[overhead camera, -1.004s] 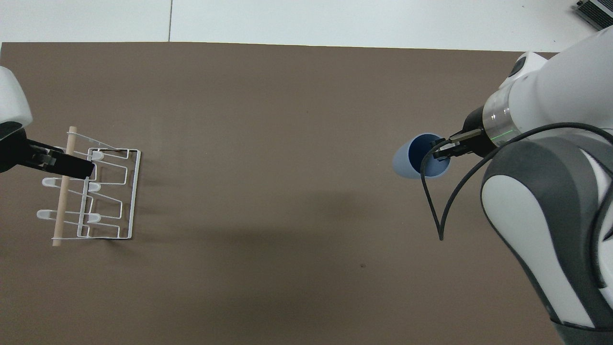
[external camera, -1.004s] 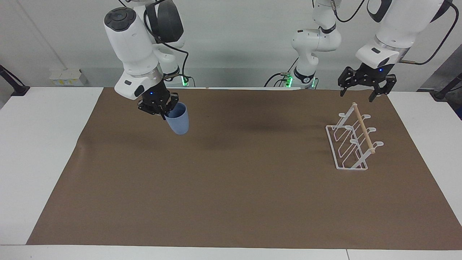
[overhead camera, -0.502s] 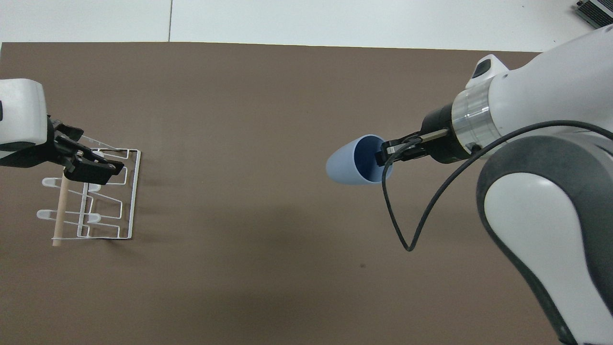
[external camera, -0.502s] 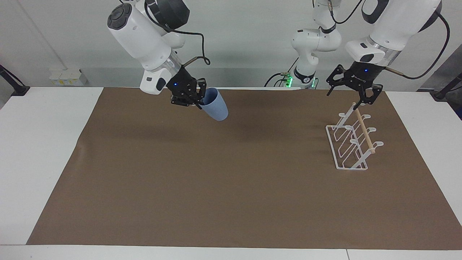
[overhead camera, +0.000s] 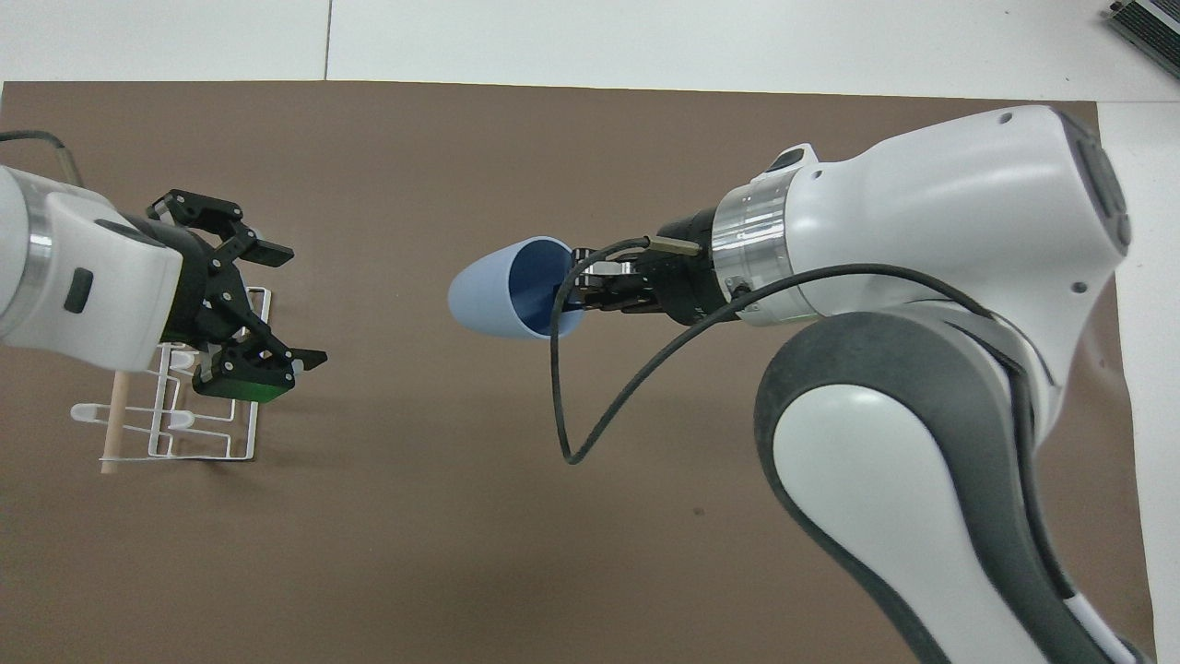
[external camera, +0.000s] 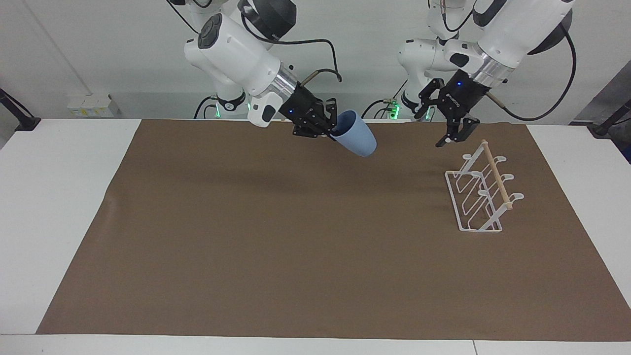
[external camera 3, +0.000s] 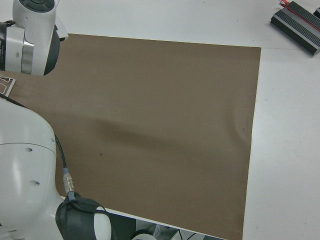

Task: Hang cup on cup holder
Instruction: 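Carry the cup toward the left gripper while the left gripper approaches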

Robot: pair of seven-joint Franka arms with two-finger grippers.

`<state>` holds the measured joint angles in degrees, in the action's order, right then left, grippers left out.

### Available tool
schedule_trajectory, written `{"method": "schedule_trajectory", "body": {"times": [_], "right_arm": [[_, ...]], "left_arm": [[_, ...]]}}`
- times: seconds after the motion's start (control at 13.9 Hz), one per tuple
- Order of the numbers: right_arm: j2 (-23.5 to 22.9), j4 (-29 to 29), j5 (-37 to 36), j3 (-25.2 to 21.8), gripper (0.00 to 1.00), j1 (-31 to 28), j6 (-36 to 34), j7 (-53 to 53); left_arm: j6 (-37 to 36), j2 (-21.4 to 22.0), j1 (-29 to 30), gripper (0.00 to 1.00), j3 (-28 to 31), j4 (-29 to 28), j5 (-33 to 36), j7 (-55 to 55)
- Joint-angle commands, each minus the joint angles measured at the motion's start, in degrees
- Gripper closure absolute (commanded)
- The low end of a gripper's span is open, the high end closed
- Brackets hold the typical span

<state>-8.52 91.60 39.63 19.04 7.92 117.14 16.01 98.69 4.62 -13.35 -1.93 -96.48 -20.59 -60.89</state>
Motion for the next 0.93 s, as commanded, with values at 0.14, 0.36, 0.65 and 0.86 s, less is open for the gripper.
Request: {"method": "schedule_trajectory", "body": {"times": [0.14, 0.36, 0.65, 0.86], "right_arm": [[-2.54, 0.24, 2.91, 0.12, 1.0, 5.17, 9.57, 7.36], [-2.9, 0.33, 2.91, 0.12, 1.0, 5.79, 10.83, 8.08], [-2.9, 0.33, 2.91, 0.12, 1.0, 5.71, 10.91, 8.08], [-2.99, 0.24, 2.91, 0.12, 1.0, 5.53, 11.0, 7.99]], "left_arm": [[2.55, 2.58, -6.5, 0.0, 0.88, -3.01, -3.4, -6.35], [5.8, 2.58, -8.0, 0.0, 0.88, -3.71, -3.58, -6.26], [11.77, 4.69, -8.18, 0.0, 0.88, -9.06, -4.19, -6.09], [16.26, 5.49, -8.35, 0.0, 0.96, -11.1, -4.28, -5.56]]}}
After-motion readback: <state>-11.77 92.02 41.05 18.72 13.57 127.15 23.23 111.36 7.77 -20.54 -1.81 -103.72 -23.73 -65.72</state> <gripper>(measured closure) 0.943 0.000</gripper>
